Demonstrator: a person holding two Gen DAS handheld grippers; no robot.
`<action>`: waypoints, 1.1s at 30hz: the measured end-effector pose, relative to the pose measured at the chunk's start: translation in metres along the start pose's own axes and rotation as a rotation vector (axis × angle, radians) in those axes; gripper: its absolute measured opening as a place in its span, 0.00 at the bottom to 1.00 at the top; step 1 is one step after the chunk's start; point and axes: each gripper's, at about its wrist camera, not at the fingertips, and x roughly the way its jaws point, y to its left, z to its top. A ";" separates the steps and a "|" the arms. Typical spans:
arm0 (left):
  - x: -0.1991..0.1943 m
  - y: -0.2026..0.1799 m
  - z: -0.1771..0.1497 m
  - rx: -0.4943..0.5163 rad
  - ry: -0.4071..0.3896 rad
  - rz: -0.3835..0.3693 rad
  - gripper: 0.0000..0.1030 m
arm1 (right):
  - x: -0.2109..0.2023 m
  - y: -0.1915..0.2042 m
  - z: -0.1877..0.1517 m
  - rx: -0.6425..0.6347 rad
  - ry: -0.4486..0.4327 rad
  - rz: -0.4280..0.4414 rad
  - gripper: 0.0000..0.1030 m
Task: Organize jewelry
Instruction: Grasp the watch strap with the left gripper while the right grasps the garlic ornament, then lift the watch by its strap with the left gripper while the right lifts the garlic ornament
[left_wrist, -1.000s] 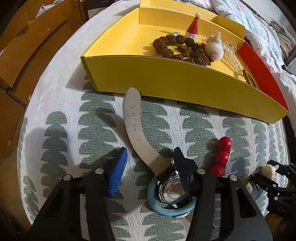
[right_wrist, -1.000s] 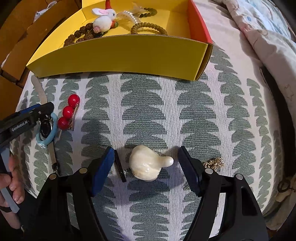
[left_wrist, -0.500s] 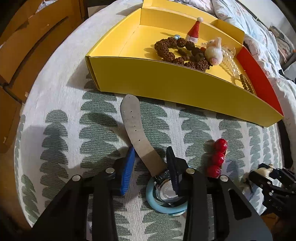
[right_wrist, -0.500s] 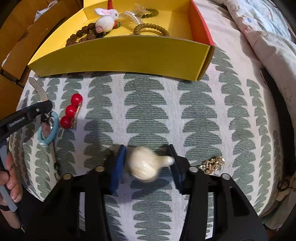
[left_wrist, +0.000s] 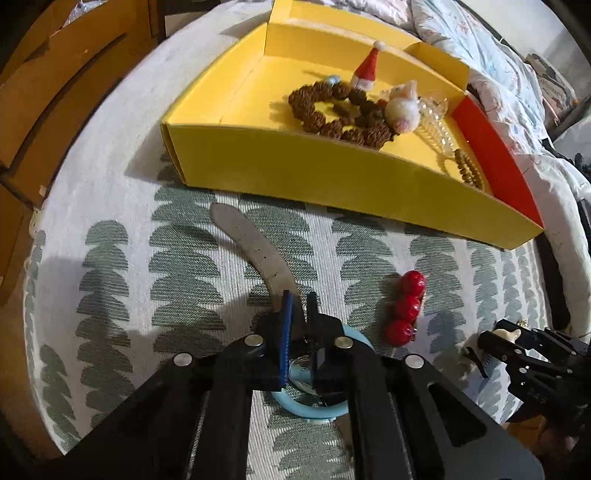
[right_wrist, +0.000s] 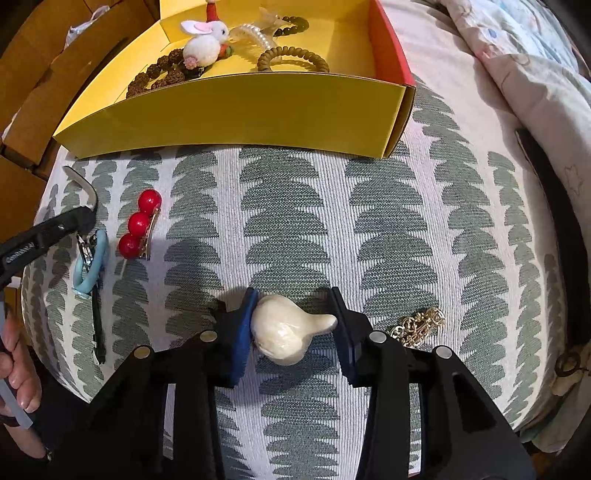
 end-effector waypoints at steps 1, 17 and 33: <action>-0.002 0.000 0.000 0.000 0.000 -0.005 0.03 | -0.001 0.000 0.000 0.001 -0.002 -0.001 0.39; -0.024 0.002 -0.001 -0.008 -0.026 -0.052 0.00 | -0.025 -0.006 -0.007 0.017 -0.044 0.024 0.39; 0.010 0.005 -0.001 -0.046 0.066 -0.004 0.54 | -0.024 0.004 -0.004 0.011 -0.036 0.029 0.39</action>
